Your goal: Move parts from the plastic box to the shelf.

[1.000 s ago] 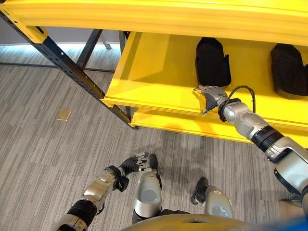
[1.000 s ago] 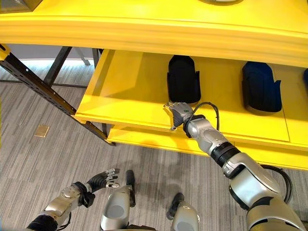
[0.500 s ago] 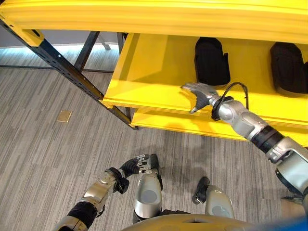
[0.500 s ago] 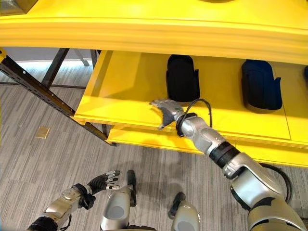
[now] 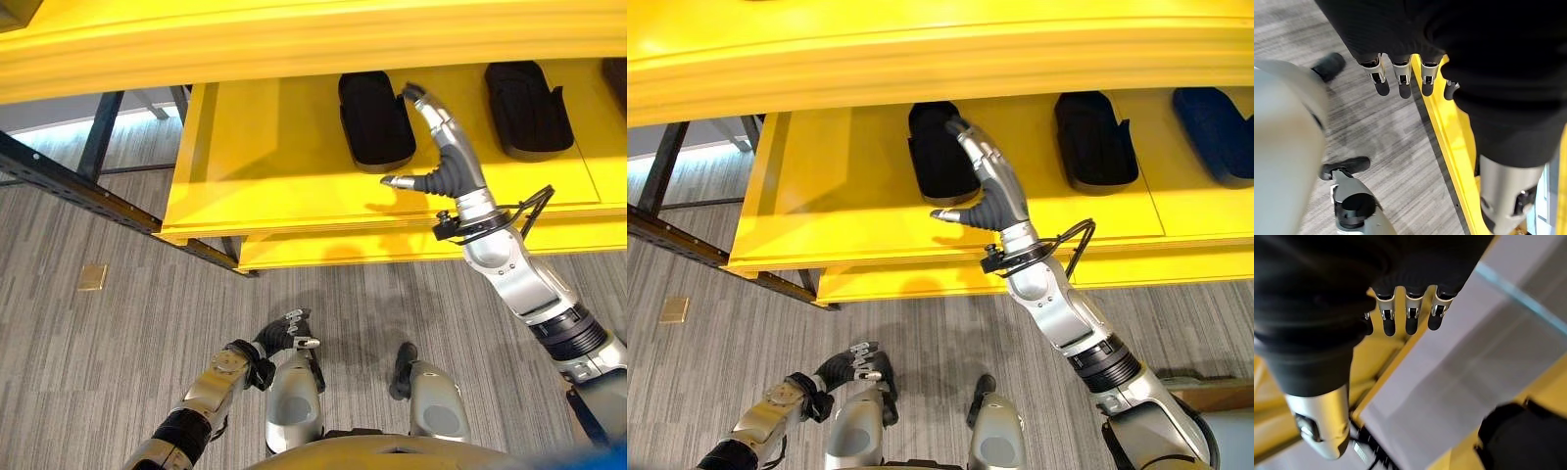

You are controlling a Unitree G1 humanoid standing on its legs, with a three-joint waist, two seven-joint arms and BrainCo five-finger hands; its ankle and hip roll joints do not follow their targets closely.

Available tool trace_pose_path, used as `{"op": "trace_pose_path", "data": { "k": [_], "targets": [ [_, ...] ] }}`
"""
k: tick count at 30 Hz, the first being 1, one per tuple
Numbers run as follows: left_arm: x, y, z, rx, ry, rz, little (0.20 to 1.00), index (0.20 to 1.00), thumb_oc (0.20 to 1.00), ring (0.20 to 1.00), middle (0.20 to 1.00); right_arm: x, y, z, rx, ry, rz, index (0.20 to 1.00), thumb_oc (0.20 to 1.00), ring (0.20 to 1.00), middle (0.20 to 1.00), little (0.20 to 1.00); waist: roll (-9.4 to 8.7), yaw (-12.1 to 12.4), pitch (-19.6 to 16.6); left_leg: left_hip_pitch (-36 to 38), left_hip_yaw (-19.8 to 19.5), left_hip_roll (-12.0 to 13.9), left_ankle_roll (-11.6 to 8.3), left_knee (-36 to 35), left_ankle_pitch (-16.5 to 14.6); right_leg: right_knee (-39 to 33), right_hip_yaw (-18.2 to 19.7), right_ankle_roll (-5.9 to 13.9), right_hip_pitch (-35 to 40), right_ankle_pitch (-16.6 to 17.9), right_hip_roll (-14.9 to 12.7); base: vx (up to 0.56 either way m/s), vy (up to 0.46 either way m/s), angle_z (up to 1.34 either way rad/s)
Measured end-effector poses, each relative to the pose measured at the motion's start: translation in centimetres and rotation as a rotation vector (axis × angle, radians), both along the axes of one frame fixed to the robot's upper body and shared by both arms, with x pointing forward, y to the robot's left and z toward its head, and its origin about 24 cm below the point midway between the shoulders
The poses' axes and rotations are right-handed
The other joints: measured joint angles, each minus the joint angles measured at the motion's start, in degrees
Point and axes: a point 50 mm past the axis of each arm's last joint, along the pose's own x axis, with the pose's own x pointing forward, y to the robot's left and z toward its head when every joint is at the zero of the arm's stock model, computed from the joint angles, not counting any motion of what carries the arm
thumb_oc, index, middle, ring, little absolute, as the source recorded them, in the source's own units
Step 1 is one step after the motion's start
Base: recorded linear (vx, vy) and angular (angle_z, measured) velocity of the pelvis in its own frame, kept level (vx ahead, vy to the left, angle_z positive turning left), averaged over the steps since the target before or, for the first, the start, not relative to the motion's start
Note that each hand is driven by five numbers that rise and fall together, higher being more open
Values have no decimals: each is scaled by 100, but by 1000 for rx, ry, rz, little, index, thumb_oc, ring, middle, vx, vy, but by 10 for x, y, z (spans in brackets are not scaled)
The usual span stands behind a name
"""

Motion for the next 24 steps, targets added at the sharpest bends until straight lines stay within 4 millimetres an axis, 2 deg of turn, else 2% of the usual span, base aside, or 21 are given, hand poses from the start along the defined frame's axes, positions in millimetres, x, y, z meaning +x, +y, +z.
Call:
{"op": "trace_pose_path", "data": {
  "k": [8,14,19,22,24],
  "targets": [
    [-11,0,-7,0,25,27,1000,1000,1000,1000,1000,12,-36,-14,219,64,-175,1000,1000,1000,1000,1000,48,-38,-17,170,31,-53,12,-32,-46,-151,39,54,207,37,-15,0,4,0],
    [-14,0,-9,-4,35,26,1000,1000,1000,1000,1000,22,-43,-31,287,229,-167,1000,1000,1000,1000,1000,239,-37,-139,212,50,-57,14,-39,-60,-185,56,64,253,50,-11,-3,7,-1],
    [-14,-1,-8,-11,29,18,1000,1000,1000,1000,1000,31,-52,-47,364,355,-198,1000,1000,1000,1000,1000,268,32,-160,298,44,-54,11,-46,-62,-187,54,64,338,49,-7,-7,5,0],
    [-16,-2,-9,-20,36,8,1000,1000,1000,1000,1000,32,-43,-46,401,368,-152,1000,1000,1000,1000,1000,265,77,-164,296,43,-75,15,-136,-25,-187,50,64,303,51,-12,-52,27,1],
    [-19,-1,-11,-20,40,11,1000,1000,1000,1000,1000,29,-29,-41,424,384,-52,1000,1000,1000,1000,1000,264,65,-164,289,52,-90,17,-163,-15,-193,53,67,282,61,-14,-75,-22,0]
  ]
}}
